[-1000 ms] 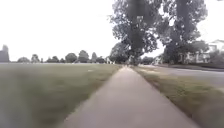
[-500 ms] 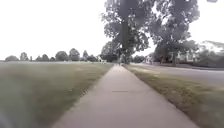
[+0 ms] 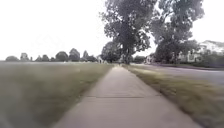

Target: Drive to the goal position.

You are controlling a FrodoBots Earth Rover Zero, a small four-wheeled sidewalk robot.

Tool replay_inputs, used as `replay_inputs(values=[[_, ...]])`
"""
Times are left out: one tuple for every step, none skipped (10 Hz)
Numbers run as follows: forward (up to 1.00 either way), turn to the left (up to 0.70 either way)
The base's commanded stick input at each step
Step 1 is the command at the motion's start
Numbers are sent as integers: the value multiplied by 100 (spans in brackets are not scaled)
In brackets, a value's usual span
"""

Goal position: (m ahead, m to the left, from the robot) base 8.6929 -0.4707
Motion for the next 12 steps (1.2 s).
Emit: replay_inputs(values=[[70,0],[70,0],[70,0],[70,0],[70,0],[70,0],[70,0],[70,0],[70,0],[70,0],[70,0],[70,0]])
